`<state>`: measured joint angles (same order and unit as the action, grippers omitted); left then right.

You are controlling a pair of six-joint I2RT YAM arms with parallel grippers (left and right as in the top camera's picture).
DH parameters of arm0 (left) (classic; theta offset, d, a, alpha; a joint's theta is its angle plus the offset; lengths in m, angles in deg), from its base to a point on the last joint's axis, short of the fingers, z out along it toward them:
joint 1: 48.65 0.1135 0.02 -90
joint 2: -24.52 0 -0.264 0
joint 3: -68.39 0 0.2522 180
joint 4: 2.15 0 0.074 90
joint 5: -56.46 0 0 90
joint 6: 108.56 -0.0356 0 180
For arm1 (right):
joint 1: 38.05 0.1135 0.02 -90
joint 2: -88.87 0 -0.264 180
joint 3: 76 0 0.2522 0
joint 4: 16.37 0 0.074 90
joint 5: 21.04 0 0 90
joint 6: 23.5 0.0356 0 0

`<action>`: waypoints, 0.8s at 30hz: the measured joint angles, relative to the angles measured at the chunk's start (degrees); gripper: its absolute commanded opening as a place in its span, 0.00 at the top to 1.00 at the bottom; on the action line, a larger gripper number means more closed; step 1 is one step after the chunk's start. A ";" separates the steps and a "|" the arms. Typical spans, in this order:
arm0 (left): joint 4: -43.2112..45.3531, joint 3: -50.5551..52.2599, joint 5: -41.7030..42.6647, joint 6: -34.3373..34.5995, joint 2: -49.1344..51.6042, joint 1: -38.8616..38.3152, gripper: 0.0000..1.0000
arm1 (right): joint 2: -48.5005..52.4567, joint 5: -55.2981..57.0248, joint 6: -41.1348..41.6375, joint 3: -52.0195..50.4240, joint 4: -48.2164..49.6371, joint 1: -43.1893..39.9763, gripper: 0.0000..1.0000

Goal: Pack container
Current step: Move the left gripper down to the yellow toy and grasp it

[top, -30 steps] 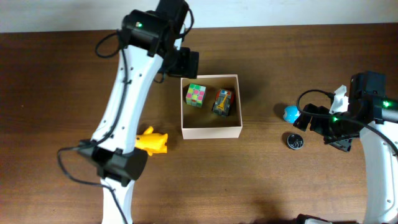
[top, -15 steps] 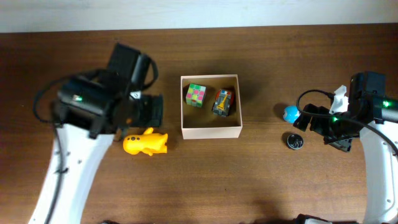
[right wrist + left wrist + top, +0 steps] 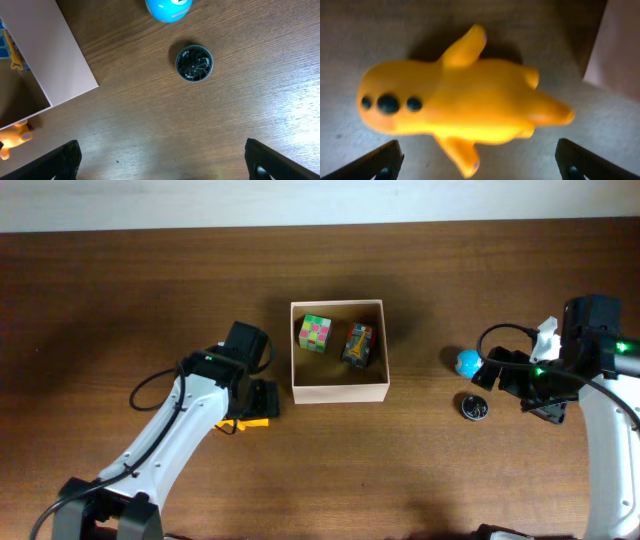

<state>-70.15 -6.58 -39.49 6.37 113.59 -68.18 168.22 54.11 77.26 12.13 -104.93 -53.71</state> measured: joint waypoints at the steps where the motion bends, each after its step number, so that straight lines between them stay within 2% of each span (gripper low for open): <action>1: 0.94 0.26 0.02 0.13 -0.02 0.00 0.01 | 0.00 0.00 -0.02 0.00 0.00 0.00 0.01; 12: 8.63 4.74 -2.05 0.48 3.58 0.00 0.01 | 0.00 -0.02 -0.02 0.00 -0.02 0.00 0.01; 13: 9.09 4.76 -2.40 0.44 4.46 0.00 0.03 | 0.00 -0.02 -0.02 0.00 0.00 0.00 0.01; 14: 9.77 4.76 -2.80 0.44 5.55 0.00 0.11 | 0.00 -0.02 -0.02 0.00 0.00 0.00 0.01; 16: 11.17 4.76 -3.54 -0.02 7.32 0.02 0.37 | 0.00 0.00 -0.02 0.00 -0.02 0.00 0.01; 18: 12.02 4.76 -3.87 -0.24 8.15 0.04 0.77 | 0.00 -0.02 -0.02 0.00 -0.02 0.00 0.01; 21: 10.64 4.22 -4.28 -0.68 8.22 0.07 0.84 | 0.00 -0.02 -0.02 0.00 0.00 0.00 0.01; 24: 5.03 1.57 -4.20 -0.85 8.22 0.17 0.90 | 0.00 -0.02 0.00 0.00 -0.02 0.00 0.01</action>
<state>-65.12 -5.01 -43.69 5.51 121.81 -68.01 168.22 54.09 77.26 12.13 -104.95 -53.71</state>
